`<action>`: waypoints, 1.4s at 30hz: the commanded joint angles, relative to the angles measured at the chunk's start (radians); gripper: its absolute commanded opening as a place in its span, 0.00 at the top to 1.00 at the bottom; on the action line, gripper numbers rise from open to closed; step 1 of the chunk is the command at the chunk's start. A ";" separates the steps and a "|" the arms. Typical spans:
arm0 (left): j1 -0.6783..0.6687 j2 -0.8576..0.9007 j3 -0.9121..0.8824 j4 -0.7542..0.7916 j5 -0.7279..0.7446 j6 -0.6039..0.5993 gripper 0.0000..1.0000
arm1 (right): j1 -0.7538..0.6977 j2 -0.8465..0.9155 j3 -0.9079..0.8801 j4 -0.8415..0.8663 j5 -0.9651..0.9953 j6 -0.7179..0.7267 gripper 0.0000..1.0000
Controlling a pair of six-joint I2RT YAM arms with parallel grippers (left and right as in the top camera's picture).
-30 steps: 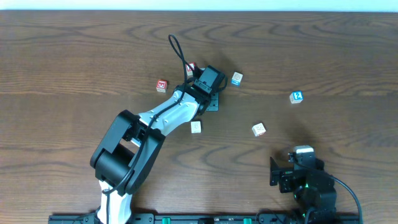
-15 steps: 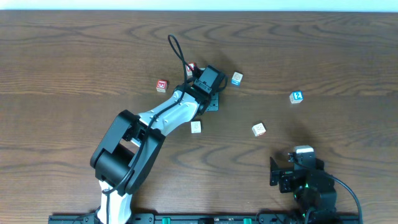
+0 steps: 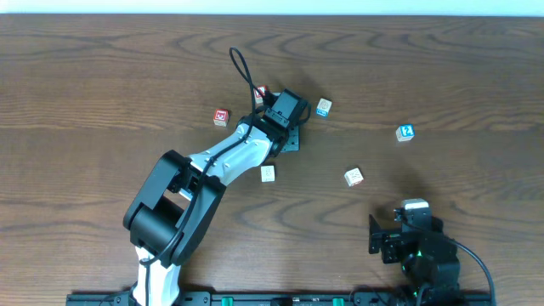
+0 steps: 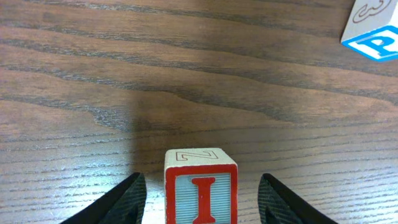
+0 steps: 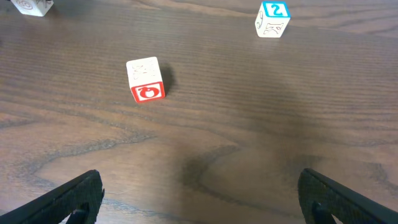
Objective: Spell out Ai2
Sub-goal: 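Open the left gripper, move to the red 'A' block and grasp, then lift the 'A' block and carry it toward the 'I' block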
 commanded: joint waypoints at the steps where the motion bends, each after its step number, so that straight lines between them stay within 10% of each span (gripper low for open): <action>1: -0.002 0.016 0.008 0.000 0.001 0.039 0.41 | -0.007 -0.005 -0.009 -0.003 -0.004 0.015 0.01; 18: 0.013 -0.040 0.293 -0.154 -0.304 0.278 0.34 | -0.007 -0.005 -0.009 -0.003 -0.004 0.015 0.01; 42: 0.181 0.192 0.403 -0.034 -0.035 0.072 0.56 | -0.007 -0.005 -0.009 -0.003 -0.004 0.015 0.01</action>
